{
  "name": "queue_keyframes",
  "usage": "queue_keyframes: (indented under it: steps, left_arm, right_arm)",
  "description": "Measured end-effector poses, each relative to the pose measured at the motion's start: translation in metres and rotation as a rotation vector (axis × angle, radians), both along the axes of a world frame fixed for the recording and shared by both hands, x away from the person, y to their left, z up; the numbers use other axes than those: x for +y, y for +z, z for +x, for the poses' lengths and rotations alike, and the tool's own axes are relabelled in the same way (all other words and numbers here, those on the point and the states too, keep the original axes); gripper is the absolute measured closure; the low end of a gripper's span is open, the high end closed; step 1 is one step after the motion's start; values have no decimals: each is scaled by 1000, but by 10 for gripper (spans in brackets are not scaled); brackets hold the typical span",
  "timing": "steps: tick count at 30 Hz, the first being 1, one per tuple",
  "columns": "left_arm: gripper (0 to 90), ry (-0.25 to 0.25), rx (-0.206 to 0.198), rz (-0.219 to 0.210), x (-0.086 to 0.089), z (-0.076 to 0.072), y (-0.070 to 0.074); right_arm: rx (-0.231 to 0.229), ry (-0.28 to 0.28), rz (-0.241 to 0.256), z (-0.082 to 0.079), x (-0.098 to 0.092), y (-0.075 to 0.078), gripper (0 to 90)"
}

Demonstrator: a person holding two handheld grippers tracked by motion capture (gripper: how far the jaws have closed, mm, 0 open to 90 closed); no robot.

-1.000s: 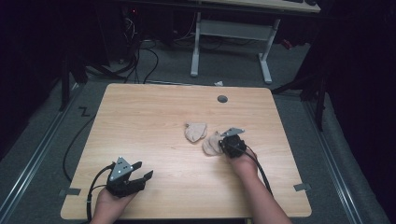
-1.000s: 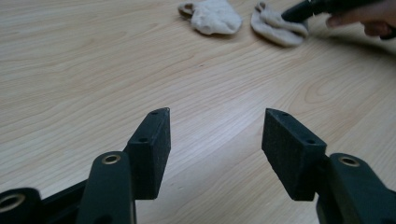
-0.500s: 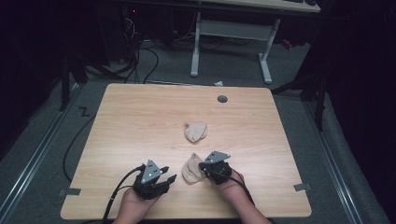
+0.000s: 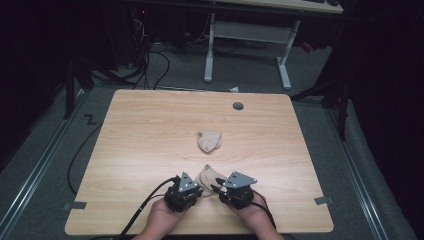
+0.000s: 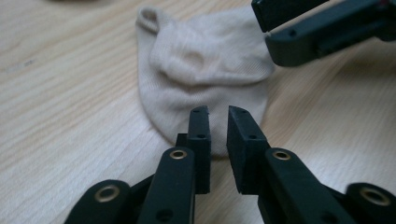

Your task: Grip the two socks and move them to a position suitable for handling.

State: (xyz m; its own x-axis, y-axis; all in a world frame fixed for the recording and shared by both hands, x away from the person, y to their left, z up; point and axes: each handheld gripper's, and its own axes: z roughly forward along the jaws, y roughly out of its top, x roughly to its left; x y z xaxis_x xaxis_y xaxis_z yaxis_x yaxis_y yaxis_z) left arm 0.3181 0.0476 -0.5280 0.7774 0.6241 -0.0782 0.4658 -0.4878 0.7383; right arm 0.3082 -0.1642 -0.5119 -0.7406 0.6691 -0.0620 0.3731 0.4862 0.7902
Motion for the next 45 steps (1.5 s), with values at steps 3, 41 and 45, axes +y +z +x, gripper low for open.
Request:
queue_keyframes:
  steps: [3,41,45]
  left_arm:
    - [810,-3,4,4,1,0,0]
    - [631,37,-43,-9,63,-19,24]
    - [587,106,-89,-75,87,-12,32]
  right_arm:
    - [3,18,-30,1,7,-4,641]
    - [80,-32,27,-10,-13,-4,774]
    - [15,-115,22,19,-18,10,873]
